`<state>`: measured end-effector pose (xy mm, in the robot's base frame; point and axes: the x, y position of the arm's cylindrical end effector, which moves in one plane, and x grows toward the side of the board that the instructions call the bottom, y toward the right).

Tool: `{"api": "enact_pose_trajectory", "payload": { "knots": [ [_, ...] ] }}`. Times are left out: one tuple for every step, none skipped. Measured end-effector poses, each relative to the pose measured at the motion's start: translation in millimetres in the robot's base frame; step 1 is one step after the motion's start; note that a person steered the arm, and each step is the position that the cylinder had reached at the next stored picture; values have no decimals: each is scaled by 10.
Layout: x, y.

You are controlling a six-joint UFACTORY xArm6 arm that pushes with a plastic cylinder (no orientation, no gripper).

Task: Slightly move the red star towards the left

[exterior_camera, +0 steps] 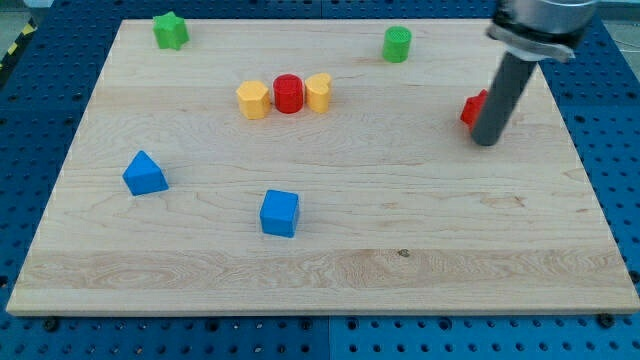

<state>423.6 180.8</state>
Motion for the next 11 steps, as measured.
{"api": "enact_pose_trajectory", "payload": {
  "knots": [
    [6,427],
    [27,1067],
    [-151,1115],
    [-281,813],
    [-43,34],
    [115,-525],
    [123,-213],
    [166,371],
    [-199,549],
    [-609,428],
    [-569,-113]
  ]
}}
